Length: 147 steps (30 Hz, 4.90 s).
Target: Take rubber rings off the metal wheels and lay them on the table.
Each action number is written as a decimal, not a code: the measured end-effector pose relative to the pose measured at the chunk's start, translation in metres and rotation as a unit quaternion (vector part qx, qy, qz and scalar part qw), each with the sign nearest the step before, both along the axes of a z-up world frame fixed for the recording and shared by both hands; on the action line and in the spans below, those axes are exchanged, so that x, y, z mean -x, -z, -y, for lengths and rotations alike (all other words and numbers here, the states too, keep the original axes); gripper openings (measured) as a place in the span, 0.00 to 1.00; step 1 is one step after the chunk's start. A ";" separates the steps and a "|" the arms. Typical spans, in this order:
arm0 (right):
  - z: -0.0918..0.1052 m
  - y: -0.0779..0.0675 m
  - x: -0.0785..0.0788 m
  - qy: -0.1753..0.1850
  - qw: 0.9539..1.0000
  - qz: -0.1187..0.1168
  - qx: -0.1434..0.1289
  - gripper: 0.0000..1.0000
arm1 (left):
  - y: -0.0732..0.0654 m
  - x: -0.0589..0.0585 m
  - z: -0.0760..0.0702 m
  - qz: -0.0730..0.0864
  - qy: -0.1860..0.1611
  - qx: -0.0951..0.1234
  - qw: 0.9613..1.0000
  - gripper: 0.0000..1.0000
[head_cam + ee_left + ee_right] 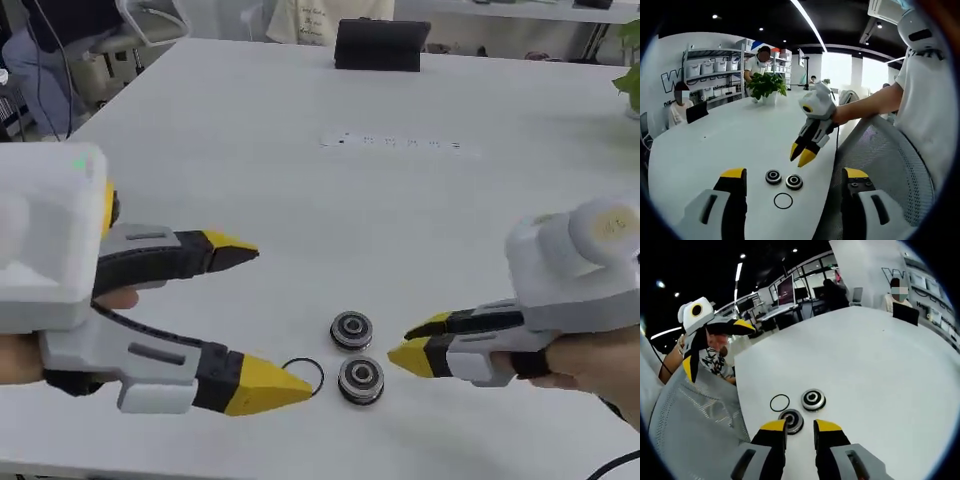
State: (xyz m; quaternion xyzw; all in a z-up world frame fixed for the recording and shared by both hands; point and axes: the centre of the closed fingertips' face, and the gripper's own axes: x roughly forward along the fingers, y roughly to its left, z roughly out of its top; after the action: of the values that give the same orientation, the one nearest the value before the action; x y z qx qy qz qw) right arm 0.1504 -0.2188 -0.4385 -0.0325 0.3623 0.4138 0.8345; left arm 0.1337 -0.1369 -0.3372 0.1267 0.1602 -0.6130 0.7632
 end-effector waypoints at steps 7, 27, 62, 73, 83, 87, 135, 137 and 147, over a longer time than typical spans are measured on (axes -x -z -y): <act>-0.001 0.012 0.005 -0.020 1.000 -0.010 0.016 0.19 | -0.002 -0.005 0.026 0.044 0.043 -0.032 0.998 0.73; -0.009 0.029 0.018 -0.040 0.998 -0.037 0.009 0.25 | 0.030 -0.024 0.073 0.048 0.072 -0.027 0.996 0.53; -0.021 0.041 0.015 -0.058 0.997 0.007 0.044 0.22 | 0.120 -0.011 0.066 0.012 0.077 -0.114 0.990 0.15; -0.019 0.042 0.014 -0.068 0.996 0.019 0.057 0.17 | 0.123 -0.013 0.066 -0.001 0.062 -0.115 0.991 0.08; -0.013 0.043 0.015 -0.087 0.992 0.036 0.081 0.02 | 0.123 -0.013 0.065 -0.003 0.061 -0.108 0.992 0.08; -0.013 0.042 0.014 -0.086 0.992 0.039 0.083 0.00 | 0.122 -0.013 0.065 -0.005 0.060 -0.106 0.993 0.08; -0.014 0.021 0.003 0.040 0.998 -0.050 -0.019 0.00 | 0.123 -0.016 0.065 0.003 0.048 -0.114 0.992 0.07; -0.015 0.021 0.003 0.037 0.998 -0.049 -0.020 0.00 | 0.123 -0.016 0.065 0.004 0.052 -0.116 0.992 0.08; -0.020 0.017 0.005 0.027 0.999 -0.040 -0.021 0.00 | 0.123 -0.016 0.065 0.002 0.050 -0.114 0.992 0.07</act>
State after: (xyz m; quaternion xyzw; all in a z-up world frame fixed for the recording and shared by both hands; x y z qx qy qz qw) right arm 0.1456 -0.1983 -0.4550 0.0116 0.3872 0.3993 0.8310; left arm 0.1494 -0.2019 -0.4604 0.2217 0.2211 -0.6281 0.7123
